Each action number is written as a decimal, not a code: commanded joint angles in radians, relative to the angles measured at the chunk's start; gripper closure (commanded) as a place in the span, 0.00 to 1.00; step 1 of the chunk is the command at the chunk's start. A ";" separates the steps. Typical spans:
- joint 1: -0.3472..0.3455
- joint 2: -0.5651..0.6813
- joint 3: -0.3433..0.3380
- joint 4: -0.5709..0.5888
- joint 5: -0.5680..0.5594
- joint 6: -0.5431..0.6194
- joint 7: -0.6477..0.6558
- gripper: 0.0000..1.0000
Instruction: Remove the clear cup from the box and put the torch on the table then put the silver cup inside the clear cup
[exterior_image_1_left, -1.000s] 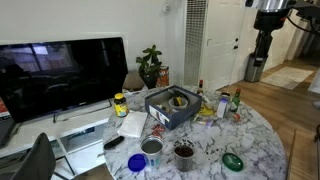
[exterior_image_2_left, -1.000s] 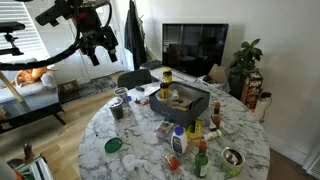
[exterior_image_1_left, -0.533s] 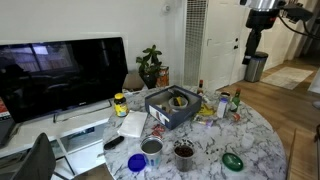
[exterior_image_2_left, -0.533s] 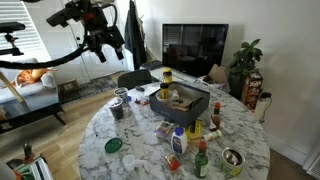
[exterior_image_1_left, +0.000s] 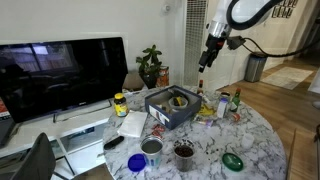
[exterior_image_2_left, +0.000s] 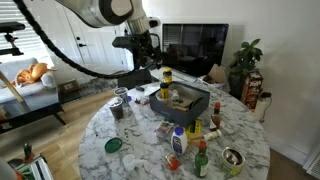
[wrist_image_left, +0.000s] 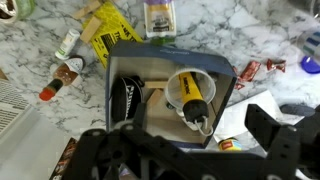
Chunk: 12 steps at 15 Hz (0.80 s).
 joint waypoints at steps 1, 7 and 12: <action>-0.013 0.227 -0.022 0.143 0.122 0.089 -0.069 0.00; -0.103 0.436 0.010 0.264 0.271 0.092 -0.198 0.00; -0.170 0.546 0.054 0.307 0.350 0.136 -0.270 0.00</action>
